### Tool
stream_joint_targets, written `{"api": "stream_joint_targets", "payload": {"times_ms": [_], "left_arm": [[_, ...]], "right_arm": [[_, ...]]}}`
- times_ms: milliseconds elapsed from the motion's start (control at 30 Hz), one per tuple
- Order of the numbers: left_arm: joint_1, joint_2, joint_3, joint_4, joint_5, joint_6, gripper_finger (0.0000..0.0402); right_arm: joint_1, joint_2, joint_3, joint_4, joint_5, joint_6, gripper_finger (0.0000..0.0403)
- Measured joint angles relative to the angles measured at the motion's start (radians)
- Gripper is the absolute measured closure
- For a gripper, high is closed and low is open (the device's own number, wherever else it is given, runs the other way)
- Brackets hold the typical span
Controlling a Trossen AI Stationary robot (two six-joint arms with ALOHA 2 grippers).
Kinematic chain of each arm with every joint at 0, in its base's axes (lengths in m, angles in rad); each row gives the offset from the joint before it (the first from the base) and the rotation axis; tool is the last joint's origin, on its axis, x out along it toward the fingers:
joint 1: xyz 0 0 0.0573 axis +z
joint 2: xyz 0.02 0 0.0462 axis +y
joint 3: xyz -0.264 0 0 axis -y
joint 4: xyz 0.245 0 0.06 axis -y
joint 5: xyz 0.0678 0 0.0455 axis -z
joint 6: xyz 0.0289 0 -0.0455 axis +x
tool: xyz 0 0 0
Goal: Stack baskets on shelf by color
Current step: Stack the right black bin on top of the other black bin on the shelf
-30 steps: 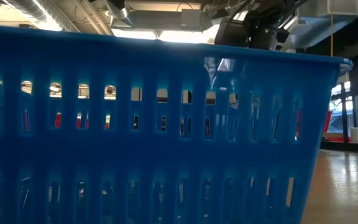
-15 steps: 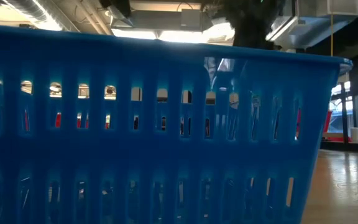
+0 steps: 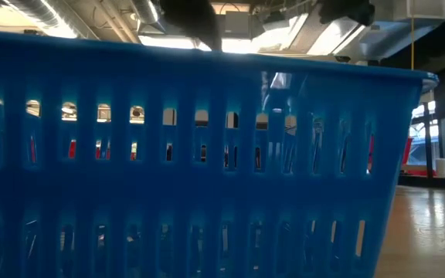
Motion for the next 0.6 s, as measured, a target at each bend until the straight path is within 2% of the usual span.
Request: {"api": "stream_joint_targets", "payload": {"times_ms": [133,400,600], "left_arm": [[0.010,0.048,0.000,0.020,0.000,0.030,0.0351],[0.010,0.171,-0.001,0.146,0.000,0.367,0.0351],[0.014,0.254,-0.001,0.245,-0.001,0.510,0.0351]], "right_arm": [[0.000,-0.041,0.000,-0.023,0.009,0.001,0.0336],[0.000,-0.087,0.000,-0.063,0.021,0.004,0.0336],[0.000,-0.096,0.000,-0.067,0.024,0.000,0.0336]]}}
